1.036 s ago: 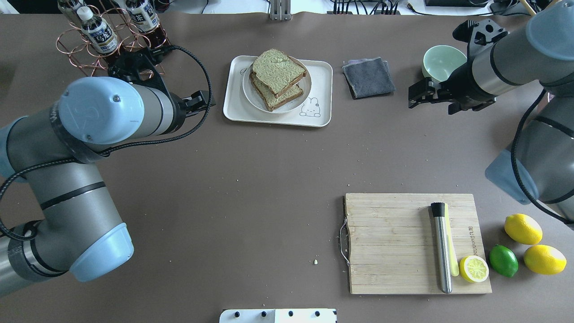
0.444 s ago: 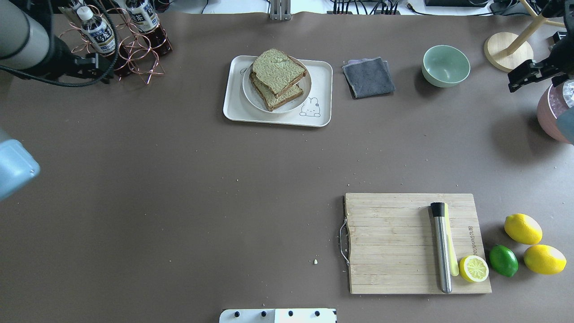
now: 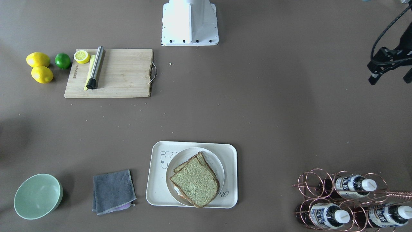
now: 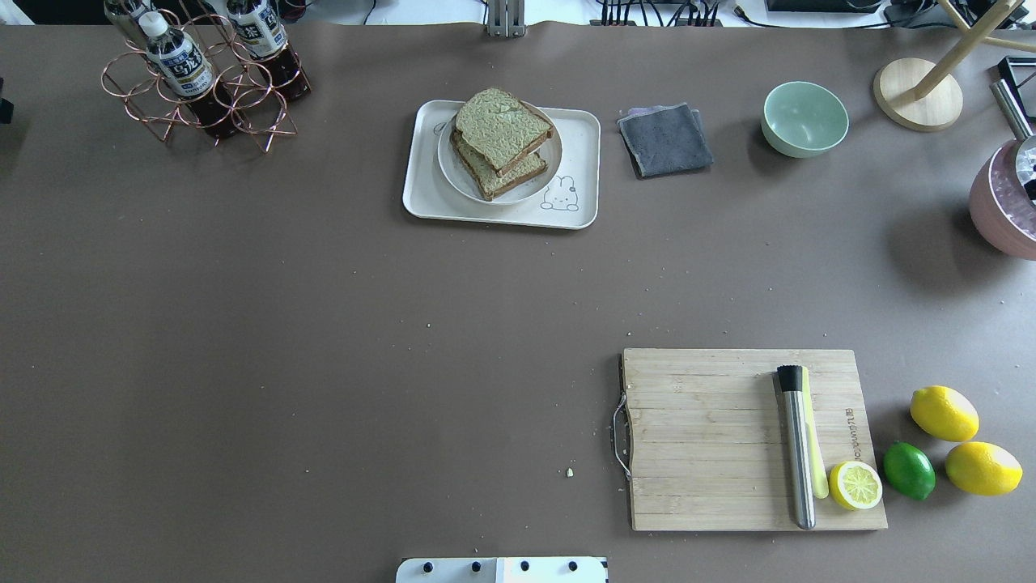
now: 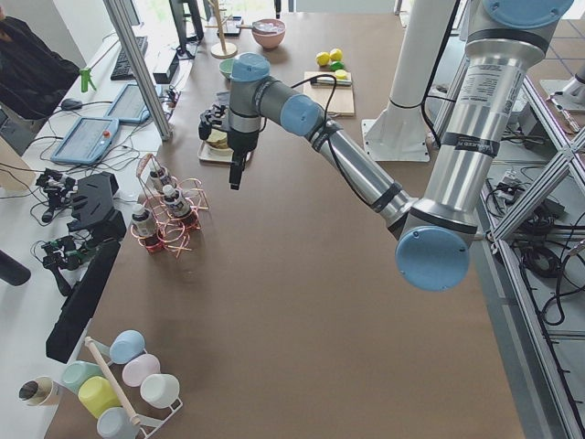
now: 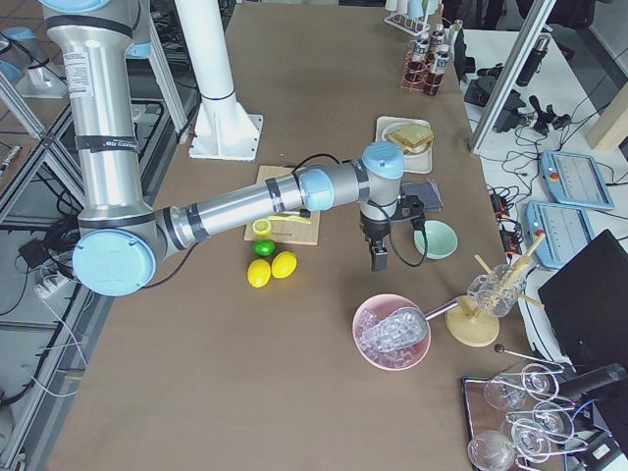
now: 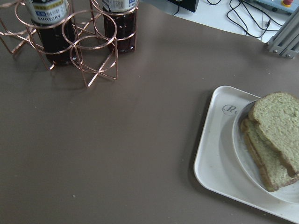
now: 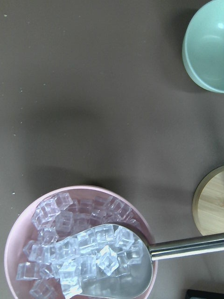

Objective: Make sandwich and place on tray

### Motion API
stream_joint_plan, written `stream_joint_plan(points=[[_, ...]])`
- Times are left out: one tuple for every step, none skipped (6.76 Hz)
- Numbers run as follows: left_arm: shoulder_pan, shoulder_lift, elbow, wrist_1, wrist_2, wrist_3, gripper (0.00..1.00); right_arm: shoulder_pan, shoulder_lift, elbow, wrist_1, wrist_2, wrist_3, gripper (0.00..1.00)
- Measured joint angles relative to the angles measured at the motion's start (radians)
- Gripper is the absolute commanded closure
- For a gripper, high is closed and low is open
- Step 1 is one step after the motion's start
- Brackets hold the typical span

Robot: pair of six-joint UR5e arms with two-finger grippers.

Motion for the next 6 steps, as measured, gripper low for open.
stream_joint_plan(points=[[-0.057,0.054,0.026,-0.030,-0.045,0.082,0.01,0.044,-0.027,-0.038,0.004,0.047,-0.070,0.00],[-0.104,0.130,0.064,-0.111,-0.095,0.138,0.01,0.083,-0.044,-0.077,0.009,0.072,-0.125,0.00],[-0.140,0.227,0.114,-0.242,-0.149,0.176,0.01,0.109,-0.053,-0.109,0.011,0.082,-0.151,0.00],[-0.164,0.313,0.160,-0.368,-0.185,0.199,0.01,0.127,-0.062,-0.129,0.014,0.088,-0.174,0.00],[-0.186,0.363,0.186,-0.437,-0.202,0.207,0.01,0.140,-0.077,-0.140,0.029,0.094,-0.195,0.00],[-0.207,0.386,0.197,-0.465,-0.216,0.210,0.01,0.154,-0.091,-0.147,0.056,0.096,-0.204,0.00]])
